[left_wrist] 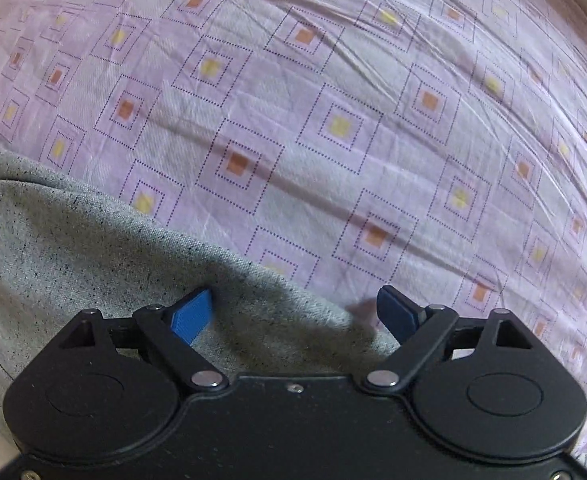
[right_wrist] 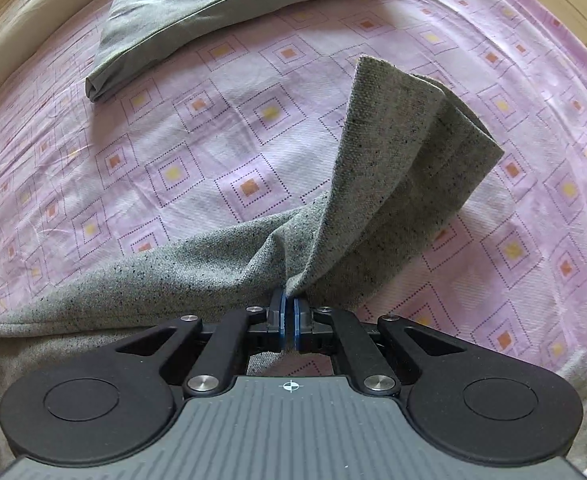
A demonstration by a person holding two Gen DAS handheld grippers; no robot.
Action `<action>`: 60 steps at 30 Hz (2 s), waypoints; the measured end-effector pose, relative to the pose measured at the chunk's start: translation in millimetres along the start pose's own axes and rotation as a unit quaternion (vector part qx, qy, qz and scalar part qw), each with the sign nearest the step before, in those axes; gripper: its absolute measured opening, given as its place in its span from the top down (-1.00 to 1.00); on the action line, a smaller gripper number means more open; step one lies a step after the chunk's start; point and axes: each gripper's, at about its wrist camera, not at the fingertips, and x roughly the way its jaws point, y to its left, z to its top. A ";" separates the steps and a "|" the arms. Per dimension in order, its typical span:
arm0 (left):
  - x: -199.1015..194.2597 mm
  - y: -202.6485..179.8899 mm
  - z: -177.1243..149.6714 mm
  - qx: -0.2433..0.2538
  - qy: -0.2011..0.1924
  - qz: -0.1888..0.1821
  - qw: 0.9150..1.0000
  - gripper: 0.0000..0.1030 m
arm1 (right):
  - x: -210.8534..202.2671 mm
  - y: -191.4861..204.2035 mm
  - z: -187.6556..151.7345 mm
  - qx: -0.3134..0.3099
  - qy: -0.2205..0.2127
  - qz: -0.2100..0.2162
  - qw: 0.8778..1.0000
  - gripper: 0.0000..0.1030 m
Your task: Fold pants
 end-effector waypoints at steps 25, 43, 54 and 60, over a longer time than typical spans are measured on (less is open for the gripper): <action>-108.5 40.9 -176.6 0.130 -0.121 -0.031 0.984 0.88 | -98.6 -65.9 -45.4 -0.003 -0.065 0.061 0.996 0.93; -51.5 55.9 -213.2 0.070 -0.085 0.006 0.994 0.88 | -35.1 -139.8 -43.9 0.166 -0.026 0.074 0.983 0.28; -52.1 55.6 -215.8 0.094 -0.086 0.009 0.992 0.88 | -11.6 -159.3 -57.4 0.336 -0.057 0.134 0.931 0.03; -84.8 51.6 -203.3 0.103 -0.123 -0.025 0.987 0.90 | -41.2 -131.4 -28.8 0.264 -0.097 0.121 0.952 0.80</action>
